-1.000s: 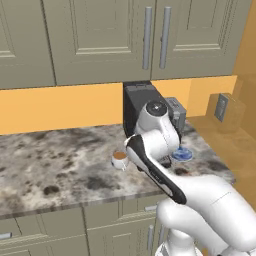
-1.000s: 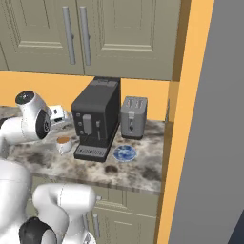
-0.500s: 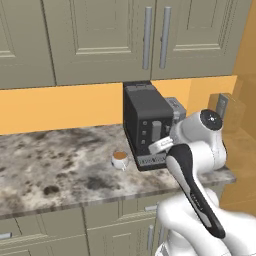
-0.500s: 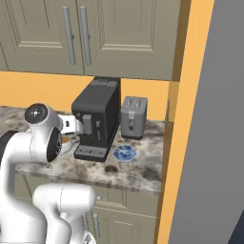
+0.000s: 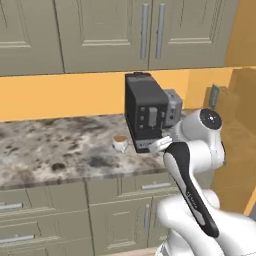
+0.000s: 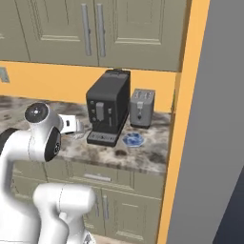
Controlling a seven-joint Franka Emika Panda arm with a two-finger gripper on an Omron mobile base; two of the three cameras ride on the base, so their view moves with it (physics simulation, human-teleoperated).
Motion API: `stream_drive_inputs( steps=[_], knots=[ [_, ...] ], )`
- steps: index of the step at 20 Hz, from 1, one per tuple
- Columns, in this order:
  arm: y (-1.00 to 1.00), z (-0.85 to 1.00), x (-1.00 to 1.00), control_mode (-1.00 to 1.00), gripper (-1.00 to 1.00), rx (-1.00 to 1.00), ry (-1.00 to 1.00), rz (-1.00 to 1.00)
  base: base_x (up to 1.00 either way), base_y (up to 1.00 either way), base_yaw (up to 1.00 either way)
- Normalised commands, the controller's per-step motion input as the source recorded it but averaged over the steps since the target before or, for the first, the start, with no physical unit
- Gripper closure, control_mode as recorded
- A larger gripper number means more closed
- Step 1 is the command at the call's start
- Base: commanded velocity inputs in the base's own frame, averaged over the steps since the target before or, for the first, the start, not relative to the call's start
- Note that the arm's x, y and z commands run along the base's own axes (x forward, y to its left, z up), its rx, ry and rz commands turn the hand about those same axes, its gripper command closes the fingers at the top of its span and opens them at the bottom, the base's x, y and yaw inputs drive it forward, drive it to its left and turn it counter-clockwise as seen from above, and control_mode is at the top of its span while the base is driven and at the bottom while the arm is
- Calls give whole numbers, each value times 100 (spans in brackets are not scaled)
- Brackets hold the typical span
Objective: Take a sugar cube from the saucer and place it inside the coffee. Then, grab milk from the fridge and place it next to the coffee on the counter to sweeten the coffee.
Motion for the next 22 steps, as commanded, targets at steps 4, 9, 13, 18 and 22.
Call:
stream_drive_inputs(
  steps=[4,9,13,18,22],
  knots=[
    [0,0,0,100,-100,0,0,0,-53,2,33],
    [0,0,0,100,-100,0,0,0,-4,29,63],
    [0,0,0,100,-100,0,0,0,0,17,72],
    [0,0,0,100,-100,0,0,0,24,9,78],
    [0,0,0,100,-100,0,0,0,62,3,76]
  ],
)
